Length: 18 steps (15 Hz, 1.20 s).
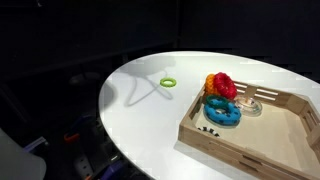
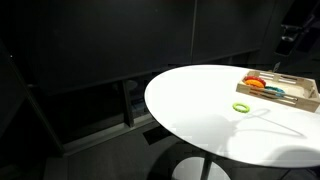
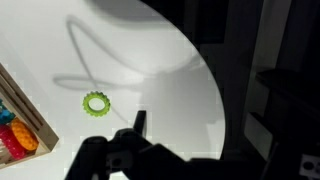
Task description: Put the light green ring on the tray
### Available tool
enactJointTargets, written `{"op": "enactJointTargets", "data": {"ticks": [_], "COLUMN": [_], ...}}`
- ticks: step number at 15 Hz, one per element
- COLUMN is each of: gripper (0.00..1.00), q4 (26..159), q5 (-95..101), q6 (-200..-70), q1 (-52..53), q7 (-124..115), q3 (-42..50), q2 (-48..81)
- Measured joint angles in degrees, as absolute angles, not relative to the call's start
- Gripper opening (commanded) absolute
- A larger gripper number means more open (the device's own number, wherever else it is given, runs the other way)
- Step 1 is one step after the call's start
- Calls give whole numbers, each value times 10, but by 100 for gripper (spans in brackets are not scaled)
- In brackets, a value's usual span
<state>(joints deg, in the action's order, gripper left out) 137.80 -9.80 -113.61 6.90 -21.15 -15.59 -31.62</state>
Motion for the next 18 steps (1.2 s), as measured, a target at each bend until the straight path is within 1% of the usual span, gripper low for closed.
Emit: {"op": "enactJointTargets", "data": {"ticks": [10, 18], "gripper": [100, 100], "q4": [1300, 1299], "q5": [-60, -22], "q6": [-1127, -1227], "q1": [16, -5], "q7": [-212, -213], "q3": [-108, -72], "q2": [-207, -137]}}
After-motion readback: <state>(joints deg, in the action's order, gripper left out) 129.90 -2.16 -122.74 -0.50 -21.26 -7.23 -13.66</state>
